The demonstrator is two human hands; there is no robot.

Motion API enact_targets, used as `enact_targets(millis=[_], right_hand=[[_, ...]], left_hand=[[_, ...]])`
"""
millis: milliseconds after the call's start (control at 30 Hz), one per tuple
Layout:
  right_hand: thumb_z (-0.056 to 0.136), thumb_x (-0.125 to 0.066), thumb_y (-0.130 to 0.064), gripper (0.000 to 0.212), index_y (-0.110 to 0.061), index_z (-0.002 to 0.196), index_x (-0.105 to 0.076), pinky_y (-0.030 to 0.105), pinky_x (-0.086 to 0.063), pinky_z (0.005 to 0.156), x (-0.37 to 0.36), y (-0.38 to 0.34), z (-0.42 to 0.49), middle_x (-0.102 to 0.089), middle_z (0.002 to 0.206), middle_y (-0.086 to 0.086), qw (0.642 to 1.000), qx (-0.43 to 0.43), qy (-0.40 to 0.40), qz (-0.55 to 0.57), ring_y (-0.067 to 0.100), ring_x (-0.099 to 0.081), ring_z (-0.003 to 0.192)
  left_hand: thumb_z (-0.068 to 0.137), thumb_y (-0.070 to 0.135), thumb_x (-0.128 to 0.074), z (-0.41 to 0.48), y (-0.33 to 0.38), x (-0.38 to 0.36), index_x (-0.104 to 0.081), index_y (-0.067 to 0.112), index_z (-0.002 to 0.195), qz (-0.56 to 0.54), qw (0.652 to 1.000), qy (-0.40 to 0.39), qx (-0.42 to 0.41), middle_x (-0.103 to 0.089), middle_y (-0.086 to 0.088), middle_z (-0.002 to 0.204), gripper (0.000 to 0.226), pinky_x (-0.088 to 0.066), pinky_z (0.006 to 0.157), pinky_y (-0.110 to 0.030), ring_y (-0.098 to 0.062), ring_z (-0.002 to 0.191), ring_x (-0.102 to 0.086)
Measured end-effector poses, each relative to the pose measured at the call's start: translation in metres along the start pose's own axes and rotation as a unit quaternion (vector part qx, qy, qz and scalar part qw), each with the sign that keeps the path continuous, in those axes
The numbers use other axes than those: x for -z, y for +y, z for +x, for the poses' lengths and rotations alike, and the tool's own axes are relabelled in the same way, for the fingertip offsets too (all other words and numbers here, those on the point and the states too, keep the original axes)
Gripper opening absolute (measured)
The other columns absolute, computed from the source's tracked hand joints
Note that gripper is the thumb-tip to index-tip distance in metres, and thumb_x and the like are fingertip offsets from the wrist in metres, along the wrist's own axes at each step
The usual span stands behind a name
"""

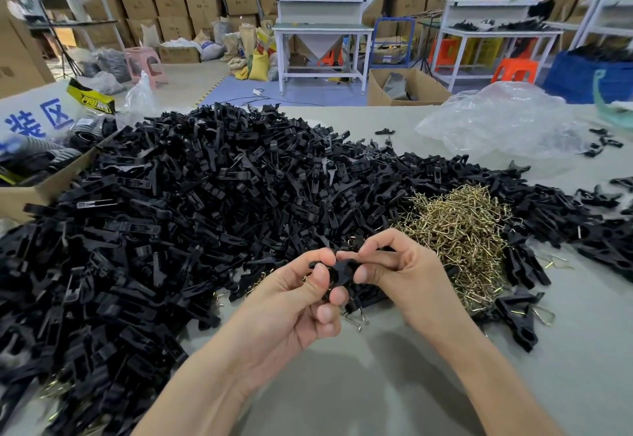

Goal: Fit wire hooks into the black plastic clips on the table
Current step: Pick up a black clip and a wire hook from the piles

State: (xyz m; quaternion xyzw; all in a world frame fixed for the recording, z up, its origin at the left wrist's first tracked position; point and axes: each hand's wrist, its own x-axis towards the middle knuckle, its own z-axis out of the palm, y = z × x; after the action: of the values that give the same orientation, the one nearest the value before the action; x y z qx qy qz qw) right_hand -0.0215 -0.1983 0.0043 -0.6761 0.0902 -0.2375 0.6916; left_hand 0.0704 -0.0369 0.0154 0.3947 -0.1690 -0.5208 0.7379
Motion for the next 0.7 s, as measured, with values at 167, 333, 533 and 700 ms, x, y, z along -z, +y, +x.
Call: enact_targets(millis=[167,333,533,700], right_hand=[[0.082,-0.071,0.006,0.038,-0.032,0.079,-0.074,0.014,-0.053,0.076,0.000,-0.001,-0.002,-0.077,0.076,0.001,1.000,-0.004,-0.006,-0.008,0.008,-0.074,0.083],[0.081,-0.072,-0.003,0.027,-0.029,0.079,-0.079,0.012,-0.052,0.073,-0.001,-0.004,-0.003,-0.075,0.073,-0.002,0.999,-0.001,-0.024,-0.026,0.003,-0.070,0.073],[0.079,-0.073,-0.007,0.023,-0.030,0.081,-0.077,0.015,-0.053,0.070,-0.002,-0.004,-0.004,-0.072,0.069,-0.002,0.998,-0.026,-0.051,-0.014,0.004,-0.068,0.069],[0.088,-0.063,0.014,0.045,-0.028,0.080,-0.074,0.015,-0.053,0.073,0.000,-0.003,-0.005,-0.074,0.070,0.000,0.998,-0.025,-0.042,-0.029,0.005,-0.070,0.072]], left_hand=[[0.087,0.022,-0.062,-0.002,0.002,-0.002,-0.076,0.022,0.092,0.022,1.000,-0.014,-0.010,-0.061,-0.009,0.073,0.015,-0.052,0.056,-0.025,-0.013,0.053,-0.054],[0.088,0.021,-0.068,-0.006,0.007,0.003,-0.071,0.018,0.117,0.073,0.996,-0.056,-0.007,-0.065,-0.010,0.083,0.029,-0.055,0.065,-0.028,-0.015,0.063,-0.061],[0.079,0.027,-0.084,-0.008,0.010,0.010,-0.072,0.020,0.118,0.036,0.994,-0.092,0.037,-0.067,-0.008,0.086,0.042,-0.055,0.067,-0.026,-0.012,0.065,-0.062],[0.073,0.026,-0.089,-0.005,0.006,0.011,-0.074,0.019,0.110,-0.005,0.997,-0.074,0.033,-0.065,-0.010,0.082,0.040,-0.054,0.065,-0.026,-0.013,0.062,-0.058]])
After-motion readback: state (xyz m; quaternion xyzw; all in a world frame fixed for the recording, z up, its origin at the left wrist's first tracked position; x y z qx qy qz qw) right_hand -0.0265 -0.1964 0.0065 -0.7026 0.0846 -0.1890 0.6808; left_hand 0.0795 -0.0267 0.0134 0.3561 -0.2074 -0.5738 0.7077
